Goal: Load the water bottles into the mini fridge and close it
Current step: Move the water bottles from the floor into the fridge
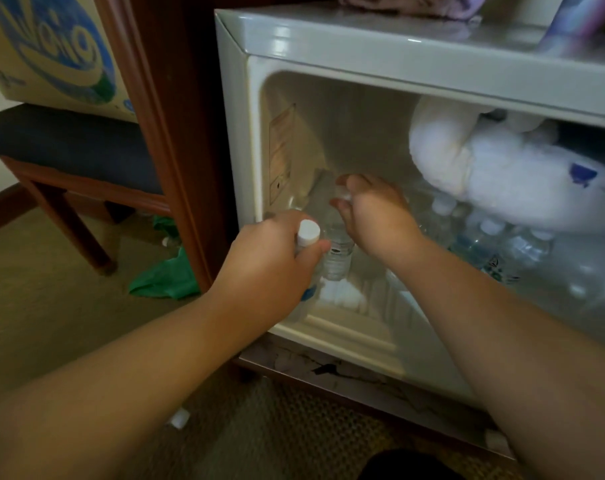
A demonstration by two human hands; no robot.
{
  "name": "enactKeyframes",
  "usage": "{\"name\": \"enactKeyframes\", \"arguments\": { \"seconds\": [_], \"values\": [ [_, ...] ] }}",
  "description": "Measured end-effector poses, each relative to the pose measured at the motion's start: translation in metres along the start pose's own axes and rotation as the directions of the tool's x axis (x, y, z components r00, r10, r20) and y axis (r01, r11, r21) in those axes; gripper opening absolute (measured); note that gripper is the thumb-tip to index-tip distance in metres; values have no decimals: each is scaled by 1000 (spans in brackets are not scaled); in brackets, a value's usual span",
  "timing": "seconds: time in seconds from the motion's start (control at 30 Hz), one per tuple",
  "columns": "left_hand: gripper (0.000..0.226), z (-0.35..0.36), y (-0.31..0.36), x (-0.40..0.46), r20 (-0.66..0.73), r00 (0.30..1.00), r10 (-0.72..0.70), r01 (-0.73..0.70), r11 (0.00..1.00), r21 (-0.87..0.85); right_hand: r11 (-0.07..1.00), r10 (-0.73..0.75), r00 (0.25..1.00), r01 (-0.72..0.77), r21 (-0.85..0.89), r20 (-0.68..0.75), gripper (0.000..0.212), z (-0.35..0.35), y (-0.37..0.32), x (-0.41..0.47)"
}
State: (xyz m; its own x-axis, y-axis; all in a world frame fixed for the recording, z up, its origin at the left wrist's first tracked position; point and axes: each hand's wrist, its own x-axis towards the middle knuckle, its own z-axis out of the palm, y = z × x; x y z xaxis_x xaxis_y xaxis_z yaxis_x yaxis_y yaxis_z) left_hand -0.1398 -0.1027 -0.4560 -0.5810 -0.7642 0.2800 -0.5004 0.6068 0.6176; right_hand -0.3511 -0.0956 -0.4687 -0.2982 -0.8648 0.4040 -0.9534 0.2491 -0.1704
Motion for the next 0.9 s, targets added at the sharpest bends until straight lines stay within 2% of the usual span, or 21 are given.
{"name": "enactKeyframes", "arguments": {
  "seconds": [0.17, 0.3, 0.43, 0.53, 0.6, 0.67, 0.73, 0.77, 0.83, 0.9],
  "values": [
    [26, 11, -1, 8, 13, 1000, -17, 17, 999, 30, 998, 60, 997, -59, -17, 41, 35, 11, 11, 26],
    [28, 16, -3, 13, 6, 999, -33, 33, 999, 20, 995, 102, 995, -102, -6, 14, 34, 15, 18, 30],
    [28, 19, 0, 21, -5, 999, -36, 36, 999, 10, 995, 71, 997, -72, -62, -13, 38, 15, 17, 21],
    [29, 22, 4, 30, -9, 1000, -27, 27, 1000, 15, 997, -40, 982, 26, -73, -186, 51, 13, 16, 0],
    [31, 25, 8, 38, -28, 999, -22, 23, 999, 37, 995, -89, 919, 101, 11, -385, 44, 15, 15, -26],
    [32, 29, 12, 46, -46, 999, -25, 28, 998, 51, 985, -97, 882, 152, 84, -461, 26, 30, 17, -60],
    [32, 33, 15, 52, -54, 998, -31, 34, 998, 58, 982, -81, 946, 129, 136, -313, 15, 53, 19, -97],
    [32, 36, 18, 56, -54, 998, -37, 41, 997, 64, 982, -55, 980, 88, 167, -192, 19, 66, 24, -114],
    [31, 42, 21, 65, -64, 996, -59, 65, 993, 101, 980, -15, 997, -1, 198, 78, 37, 90, 36, -141],
    [29, 46, 23, 74, -61, 996, -64, 71, 988, 134, 986, -17, 963, -29, 167, 267, 57, 108, 45, -158]
  ]
}}
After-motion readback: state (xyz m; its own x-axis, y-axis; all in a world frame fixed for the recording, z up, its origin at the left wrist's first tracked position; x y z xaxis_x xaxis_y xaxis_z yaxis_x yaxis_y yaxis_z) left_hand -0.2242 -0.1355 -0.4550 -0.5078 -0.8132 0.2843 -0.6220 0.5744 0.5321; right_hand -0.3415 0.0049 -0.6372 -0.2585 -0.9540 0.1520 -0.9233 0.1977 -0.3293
